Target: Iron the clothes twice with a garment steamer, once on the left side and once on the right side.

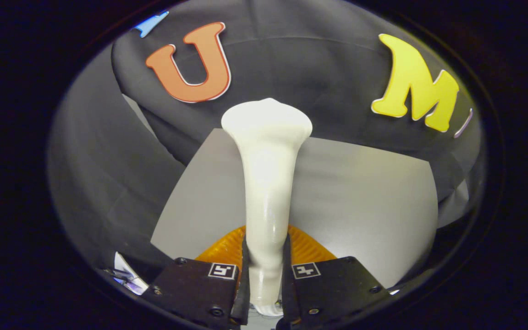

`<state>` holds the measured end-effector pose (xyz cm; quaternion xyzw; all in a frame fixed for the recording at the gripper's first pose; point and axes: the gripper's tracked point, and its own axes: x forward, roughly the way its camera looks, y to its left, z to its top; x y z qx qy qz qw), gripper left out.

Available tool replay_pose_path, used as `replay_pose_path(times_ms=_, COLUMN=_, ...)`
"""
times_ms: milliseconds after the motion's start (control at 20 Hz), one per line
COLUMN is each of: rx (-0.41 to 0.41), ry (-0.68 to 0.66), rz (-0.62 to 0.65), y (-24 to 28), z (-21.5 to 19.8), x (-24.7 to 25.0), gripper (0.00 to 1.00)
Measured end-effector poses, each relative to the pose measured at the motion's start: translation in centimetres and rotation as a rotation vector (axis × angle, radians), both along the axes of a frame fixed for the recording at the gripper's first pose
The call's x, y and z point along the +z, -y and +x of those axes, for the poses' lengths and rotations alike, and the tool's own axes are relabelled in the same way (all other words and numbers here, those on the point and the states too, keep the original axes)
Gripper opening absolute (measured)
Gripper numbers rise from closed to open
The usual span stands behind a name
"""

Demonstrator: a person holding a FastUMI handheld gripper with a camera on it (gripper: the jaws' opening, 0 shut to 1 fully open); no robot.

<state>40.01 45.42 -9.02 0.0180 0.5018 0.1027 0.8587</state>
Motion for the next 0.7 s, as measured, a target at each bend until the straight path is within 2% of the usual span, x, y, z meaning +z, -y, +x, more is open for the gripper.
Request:
replay_pose_path(times_ms=300, rx=0.043, ry=0.067, rz=0.111, y=2.7, z=-6.3, x=4.4, gripper=0.31)
replay_pose_path(times_ms=700, rx=0.086, ry=0.278, rz=0.198, y=8.9, z=-15.2, x=12.5, gripper=0.31)
